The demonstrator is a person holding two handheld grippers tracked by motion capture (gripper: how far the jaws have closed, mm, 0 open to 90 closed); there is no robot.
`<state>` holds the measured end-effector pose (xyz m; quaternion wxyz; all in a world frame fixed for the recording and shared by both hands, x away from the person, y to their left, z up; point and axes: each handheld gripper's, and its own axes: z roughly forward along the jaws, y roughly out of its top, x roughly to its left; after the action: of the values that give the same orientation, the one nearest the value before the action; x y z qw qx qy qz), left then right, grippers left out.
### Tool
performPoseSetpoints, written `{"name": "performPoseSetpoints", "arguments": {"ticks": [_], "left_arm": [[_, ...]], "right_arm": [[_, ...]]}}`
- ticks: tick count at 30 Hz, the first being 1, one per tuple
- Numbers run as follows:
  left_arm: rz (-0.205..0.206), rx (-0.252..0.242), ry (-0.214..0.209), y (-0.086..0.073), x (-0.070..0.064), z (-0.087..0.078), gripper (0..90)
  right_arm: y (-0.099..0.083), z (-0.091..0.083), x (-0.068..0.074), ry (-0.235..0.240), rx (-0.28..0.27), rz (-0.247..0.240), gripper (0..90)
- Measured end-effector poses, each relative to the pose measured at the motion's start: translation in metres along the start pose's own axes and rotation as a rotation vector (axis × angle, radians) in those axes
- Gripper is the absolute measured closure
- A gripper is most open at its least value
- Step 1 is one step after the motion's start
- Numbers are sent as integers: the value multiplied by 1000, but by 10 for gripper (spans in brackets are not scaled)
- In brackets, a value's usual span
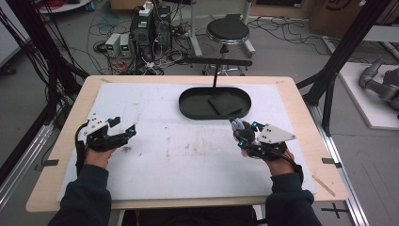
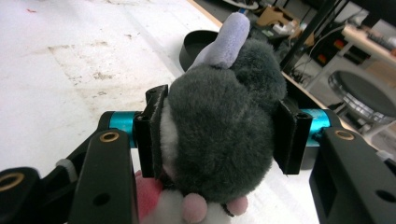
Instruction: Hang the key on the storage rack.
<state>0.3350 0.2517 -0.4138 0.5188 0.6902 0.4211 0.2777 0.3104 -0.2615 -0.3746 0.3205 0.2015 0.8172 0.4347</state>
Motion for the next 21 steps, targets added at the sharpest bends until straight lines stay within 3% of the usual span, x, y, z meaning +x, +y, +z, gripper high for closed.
{"name": "performPoseSetpoints", "arguments": {"ticks": [6, 11, 16, 21], "left_arm": [[0, 1, 4, 0, -1, 0, 275], [2, 3, 2, 0, -1, 0, 275], [0, 2, 3, 0, -1, 1, 275], [3, 0, 1, 0, -1, 2, 277]], "right_arm": [[-1, 1, -3, 1, 1, 24, 462], [1, 1, -13, 10, -31, 40, 462], [7, 6, -35, 54, -58, 73, 462], [16, 15, -66, 39, -57, 91, 462]]}}
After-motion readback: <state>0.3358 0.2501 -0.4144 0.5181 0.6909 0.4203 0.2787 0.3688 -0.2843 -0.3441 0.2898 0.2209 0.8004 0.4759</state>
